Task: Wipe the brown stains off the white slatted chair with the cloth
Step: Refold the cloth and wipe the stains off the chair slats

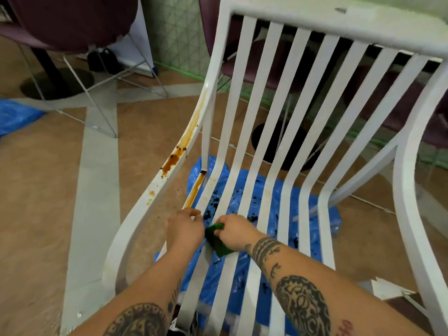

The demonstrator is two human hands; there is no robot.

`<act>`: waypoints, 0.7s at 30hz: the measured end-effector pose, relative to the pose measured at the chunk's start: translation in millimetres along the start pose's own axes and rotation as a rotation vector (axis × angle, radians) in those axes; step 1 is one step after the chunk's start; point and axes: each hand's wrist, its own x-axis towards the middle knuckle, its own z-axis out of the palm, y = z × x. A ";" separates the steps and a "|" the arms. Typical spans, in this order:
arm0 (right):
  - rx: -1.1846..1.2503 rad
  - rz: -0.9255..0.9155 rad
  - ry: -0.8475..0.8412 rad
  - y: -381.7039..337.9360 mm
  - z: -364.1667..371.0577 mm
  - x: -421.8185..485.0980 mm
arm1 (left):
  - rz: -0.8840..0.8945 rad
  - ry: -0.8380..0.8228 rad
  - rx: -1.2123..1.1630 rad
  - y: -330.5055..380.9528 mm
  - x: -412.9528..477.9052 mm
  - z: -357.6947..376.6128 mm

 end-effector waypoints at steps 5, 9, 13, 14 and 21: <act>0.939 0.208 0.225 2.3 12.9 -27.3 | 0.091 -0.038 -0.162 12.0 -26.9 -9.1; 1.352 0.202 0.201 -1.1 11.6 -65.0 | -0.116 -0.363 -0.518 24.9 -59.9 -16.4; 1.312 0.147 0.297 1.7 7.9 -97.4 | -0.056 -0.380 -0.515 33.3 -80.6 -28.5; 1.276 0.135 0.340 2.1 6.2 -105.4 | -0.037 -0.335 -0.522 36.6 -86.8 -32.4; 1.101 0.059 0.346 -16.4 -17.1 -174.5 | -0.007 -0.276 -0.557 68.4 -147.1 -69.9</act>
